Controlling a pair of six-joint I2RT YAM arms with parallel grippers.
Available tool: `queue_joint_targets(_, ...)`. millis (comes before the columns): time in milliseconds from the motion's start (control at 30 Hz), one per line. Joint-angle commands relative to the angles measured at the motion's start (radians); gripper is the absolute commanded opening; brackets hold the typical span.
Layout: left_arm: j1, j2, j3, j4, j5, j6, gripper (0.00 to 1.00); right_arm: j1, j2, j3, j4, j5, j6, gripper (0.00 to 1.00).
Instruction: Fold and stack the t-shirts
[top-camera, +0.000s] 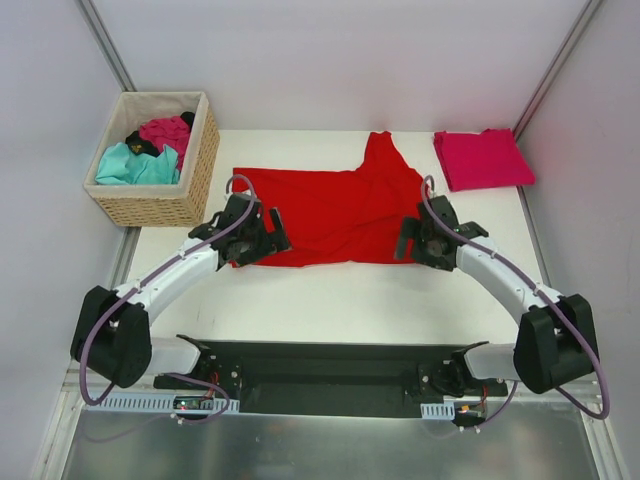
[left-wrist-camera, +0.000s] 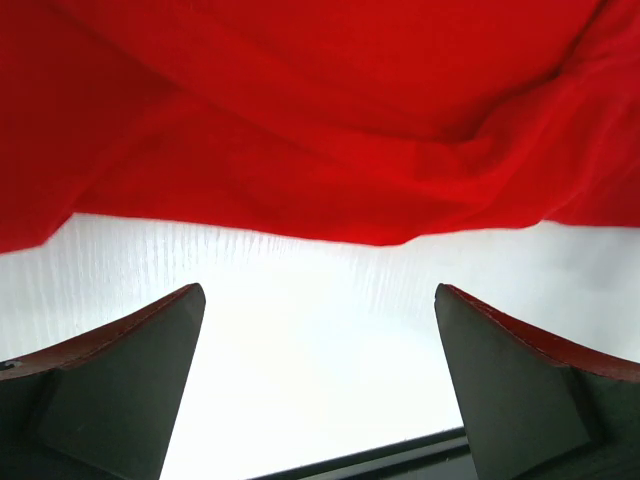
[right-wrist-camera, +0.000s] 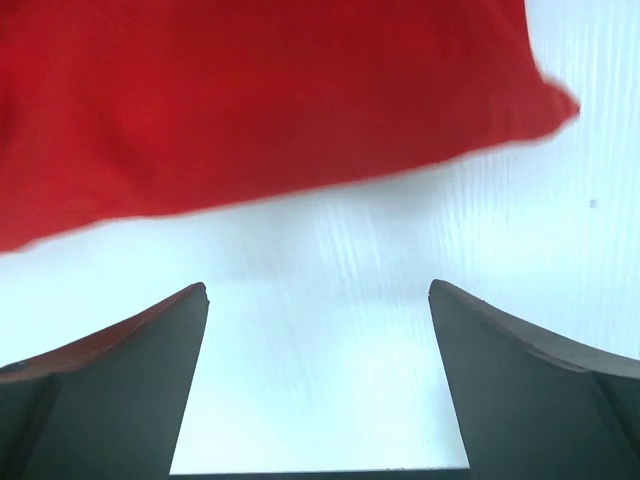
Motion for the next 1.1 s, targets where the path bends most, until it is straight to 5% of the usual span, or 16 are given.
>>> queue_joint_targets(0,-0.013,-0.007,-0.048,0.042,0.015,-0.026,0.99,0.000,-0.018,-0.065,0.053,0.025,0.024,0.96)
queue_joint_targets(433,-0.003,0.091,-0.001,0.195,-0.105,0.049,0.99,-0.049,0.091,0.036,0.125,-0.009,0.026,0.96)
queue_joint_targets(1067,0.169,0.193,-0.173,0.416,0.054,0.011,0.99,-0.182,0.238,0.002,0.361,-0.129,0.038,0.96)
